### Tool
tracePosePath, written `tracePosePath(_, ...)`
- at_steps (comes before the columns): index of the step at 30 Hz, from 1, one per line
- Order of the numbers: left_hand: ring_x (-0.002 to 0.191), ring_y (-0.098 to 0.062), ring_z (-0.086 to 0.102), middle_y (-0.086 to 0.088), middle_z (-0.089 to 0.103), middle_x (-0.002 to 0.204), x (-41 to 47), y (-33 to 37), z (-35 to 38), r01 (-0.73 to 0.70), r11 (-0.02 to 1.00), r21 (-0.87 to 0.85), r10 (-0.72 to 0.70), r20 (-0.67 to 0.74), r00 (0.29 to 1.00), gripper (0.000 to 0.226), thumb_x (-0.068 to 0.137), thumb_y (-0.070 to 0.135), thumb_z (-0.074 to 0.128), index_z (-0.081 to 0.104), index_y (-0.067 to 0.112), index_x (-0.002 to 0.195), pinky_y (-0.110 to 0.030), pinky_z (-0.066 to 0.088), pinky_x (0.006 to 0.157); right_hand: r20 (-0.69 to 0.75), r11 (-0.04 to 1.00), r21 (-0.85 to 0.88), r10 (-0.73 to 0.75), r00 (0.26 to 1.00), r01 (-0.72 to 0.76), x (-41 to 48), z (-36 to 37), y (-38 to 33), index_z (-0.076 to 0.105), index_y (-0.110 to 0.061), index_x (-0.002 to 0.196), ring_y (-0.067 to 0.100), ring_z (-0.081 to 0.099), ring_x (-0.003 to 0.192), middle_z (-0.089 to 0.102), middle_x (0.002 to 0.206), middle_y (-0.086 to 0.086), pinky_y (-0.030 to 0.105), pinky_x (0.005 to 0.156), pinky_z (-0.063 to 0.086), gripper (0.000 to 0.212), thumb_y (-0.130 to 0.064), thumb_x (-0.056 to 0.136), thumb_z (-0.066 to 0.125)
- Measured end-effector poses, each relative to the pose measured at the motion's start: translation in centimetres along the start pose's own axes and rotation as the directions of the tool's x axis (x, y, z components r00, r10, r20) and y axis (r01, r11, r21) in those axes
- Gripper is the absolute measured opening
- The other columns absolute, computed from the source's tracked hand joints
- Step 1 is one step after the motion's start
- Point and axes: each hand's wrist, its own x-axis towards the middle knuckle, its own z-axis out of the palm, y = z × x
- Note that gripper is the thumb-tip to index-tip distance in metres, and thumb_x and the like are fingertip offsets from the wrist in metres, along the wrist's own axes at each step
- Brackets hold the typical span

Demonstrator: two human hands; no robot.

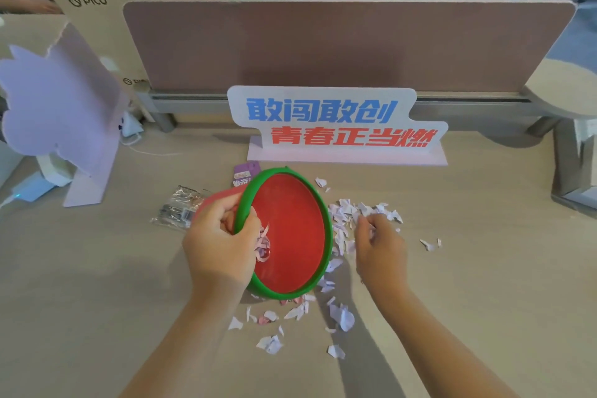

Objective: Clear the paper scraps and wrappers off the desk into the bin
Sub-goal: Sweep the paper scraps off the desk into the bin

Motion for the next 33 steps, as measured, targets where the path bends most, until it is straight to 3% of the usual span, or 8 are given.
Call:
tracePosePath(3,0.072,-0.026,0.062,-0.008,0.067,0.074,0.0,0.1,0.2,0.014,1.0,0.02,-0.014,0.011,1.0,0.028,0.077,0.011,0.068,0.066,0.038,0.084,-0.043,0.055,0.069,0.123,0.983,0.082,-0.175,0.977,0.166,-0.6,0.8,-5.6,0.054,-0.011,0.076,0.0,0.053,0.053,0.054,0.057,-0.002,0.011,0.05,0.036,0.022,-0.02,0.094,0.046)
tracePosePath(7,0.074,-0.026,0.064,-0.005,0.069,0.077,-0.2,0.5,0.6,-0.009,1.0,0.016,0.009,0.017,1.0,0.023,0.076,0.011,0.068,0.066,0.03,0.089,-0.039,0.055,0.068,0.312,0.916,-0.119,-0.332,0.89,0.384,0.1,4.8,-6.8,0.05,-0.007,0.079,0.027,0.05,0.072,0.051,0.08,0.01,0.032,0.059,0.03,0.025,-0.026,0.095,0.044)
tracePosePath(13,0.069,-0.016,0.058,0.0,0.067,0.074,-0.5,0.7,0.5,-0.022,1.0,-0.004,0.023,0.046,0.999,0.027,0.078,0.008,0.068,0.065,0.033,0.089,-0.013,0.045,0.059,0.406,0.909,-0.184,-0.275,0.871,0.373,-0.1,6.2,-5.4,0.06,-0.008,0.103,0.036,0.051,0.093,0.053,0.1,0.017,0.044,0.08,0.045,0.036,-0.038,0.093,0.046)
tracePosePath(17,0.07,-0.023,0.06,-0.004,0.067,0.073,-0.5,0.9,0.7,-0.023,1.0,-0.003,0.023,0.05,0.999,0.025,0.078,0.01,0.068,0.065,0.032,0.088,-0.03,0.05,0.064,0.316,0.913,-0.053,-0.369,0.874,0.405,-0.5,4.5,-5.9,0.065,-0.01,0.1,0.027,0.054,0.099,0.062,0.103,0.01,0.038,0.089,0.044,0.03,-0.033,0.093,0.046)
tracePosePath(20,0.075,-0.023,0.062,-0.001,0.067,0.076,-0.5,0.9,1.1,-0.022,0.999,0.023,0.02,0.062,0.998,0.023,0.079,0.012,0.068,0.065,0.033,0.089,-0.034,0.052,0.066,0.045,0.926,0.141,-0.36,0.932,0.351,-0.3,1.2,-4.4,0.067,-0.012,0.096,0.009,0.055,0.093,0.064,0.095,-0.001,0.016,0.083,0.041,0.021,-0.023,0.09,0.049)
tracePosePath(23,0.076,-0.02,0.063,0.004,0.067,0.078,-0.3,0.8,1.4,-0.014,0.999,0.04,0.012,0.056,0.998,0.022,0.08,0.013,0.068,0.066,0.031,0.092,-0.028,0.05,0.064,-0.239,0.97,0.194,-0.097,0.966,0.145,1.6,-2.2,0.4,0.065,-0.012,0.091,0.015,0.055,0.091,0.06,0.092,0.0,0.027,0.083,0.044,0.018,-0.019,0.09,0.048)
tracePosePath(29,0.073,-0.027,0.063,-0.004,0.068,0.077,0.6,0.5,2.1,0.0,0.999,0.037,0.0,0.003,1.0,0.024,0.079,0.014,0.069,0.067,0.032,0.094,-0.039,0.055,0.071,-0.243,0.947,0.019,0.316,0.917,-0.322,6.6,-5.0,12.1,0.047,-0.013,0.13,0.025,0.028,0.136,0.027,0.149,0.009,0.039,0.111,0.027,0.042,-0.031,0.092,0.046)
tracePosePath(33,0.073,-0.024,0.064,-0.004,0.068,0.074,1.1,0.7,2.1,-0.053,0.995,0.085,0.053,0.006,0.999,0.02,0.077,0.026,0.062,0.068,0.032,0.095,-0.043,0.055,0.069,-0.184,0.947,0.0,0.316,0.931,-0.321,8.4,-3.8,14.1,0.049,-0.017,0.118,0.027,0.035,0.124,0.04,0.123,0.005,0.036,0.103,0.03,0.033,-0.034,0.09,0.043)
